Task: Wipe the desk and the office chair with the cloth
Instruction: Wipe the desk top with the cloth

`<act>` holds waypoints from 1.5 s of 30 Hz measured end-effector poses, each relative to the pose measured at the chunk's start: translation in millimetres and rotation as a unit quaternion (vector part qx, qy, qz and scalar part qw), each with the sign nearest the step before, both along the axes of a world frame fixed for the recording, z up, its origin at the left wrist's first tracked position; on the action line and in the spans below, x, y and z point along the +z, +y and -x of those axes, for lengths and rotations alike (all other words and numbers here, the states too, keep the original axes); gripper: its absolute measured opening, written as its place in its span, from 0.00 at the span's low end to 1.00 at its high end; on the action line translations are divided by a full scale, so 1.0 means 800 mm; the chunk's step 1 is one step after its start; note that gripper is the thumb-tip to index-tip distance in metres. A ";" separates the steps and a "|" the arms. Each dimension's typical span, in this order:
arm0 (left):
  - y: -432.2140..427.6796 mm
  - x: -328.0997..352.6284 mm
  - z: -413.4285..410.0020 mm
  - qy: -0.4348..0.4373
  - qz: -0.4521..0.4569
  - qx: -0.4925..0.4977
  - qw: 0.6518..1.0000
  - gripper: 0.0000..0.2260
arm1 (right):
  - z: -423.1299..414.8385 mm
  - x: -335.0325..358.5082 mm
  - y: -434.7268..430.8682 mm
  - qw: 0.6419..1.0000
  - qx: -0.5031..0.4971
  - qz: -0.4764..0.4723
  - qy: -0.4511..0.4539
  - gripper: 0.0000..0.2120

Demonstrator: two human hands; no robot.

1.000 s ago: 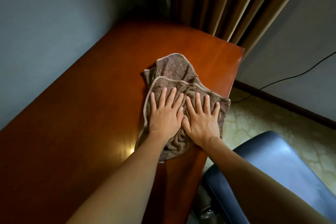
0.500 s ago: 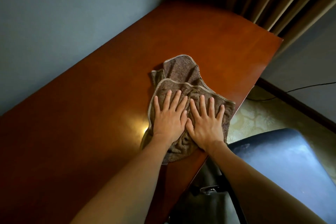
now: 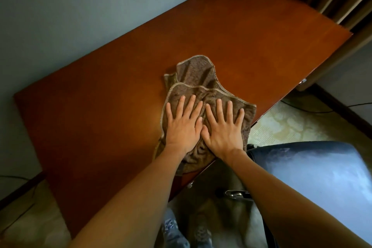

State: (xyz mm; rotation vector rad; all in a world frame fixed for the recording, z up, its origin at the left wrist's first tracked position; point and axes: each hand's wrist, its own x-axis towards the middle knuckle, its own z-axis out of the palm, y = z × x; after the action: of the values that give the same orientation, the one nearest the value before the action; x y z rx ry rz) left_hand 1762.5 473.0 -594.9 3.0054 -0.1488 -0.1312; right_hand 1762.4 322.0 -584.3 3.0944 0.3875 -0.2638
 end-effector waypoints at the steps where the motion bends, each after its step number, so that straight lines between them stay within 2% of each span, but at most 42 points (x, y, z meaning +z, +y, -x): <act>1: 0.003 0.000 0.011 0.001 0.000 0.005 1.000 0.26 | 0.009 0.001 0.003 1.000 0.007 -0.004 0.000 0.35; 11: 0.053 0.002 0.121 0.005 0.007 0.038 0.999 0.26 | 0.104 -0.002 0.053 0.999 0.045 -0.002 0.001 0.33; 19: 0.142 -0.001 0.235 0.003 0.021 0.071 0.997 0.25 | 0.204 -0.001 0.146 0.996 0.084 0.002 0.015 0.36; 32: 0.253 -0.001 0.336 -0.005 0.024 0.122 0.992 0.25 | 0.277 -0.001 0.266 0.986 0.164 0.015 0.026 0.33; 38: 0.303 -0.002 0.334 -0.005 0.029 0.139 0.990 0.25 | 0.268 0.001 0.319 0.981 0.190 0.016 0.029 0.33; 45: 0.354 -0.006 0.285 -0.010 0.011 0.150 0.989 0.26 | 0.221 -0.001 0.374 0.980 0.198 0.001 0.020 0.33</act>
State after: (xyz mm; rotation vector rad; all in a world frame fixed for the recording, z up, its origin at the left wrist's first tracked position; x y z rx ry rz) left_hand 1534.2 756.0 -600.0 2.9648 0.2966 -0.0691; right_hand 1585.9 620.9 -585.3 2.9227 0.9837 -0.3144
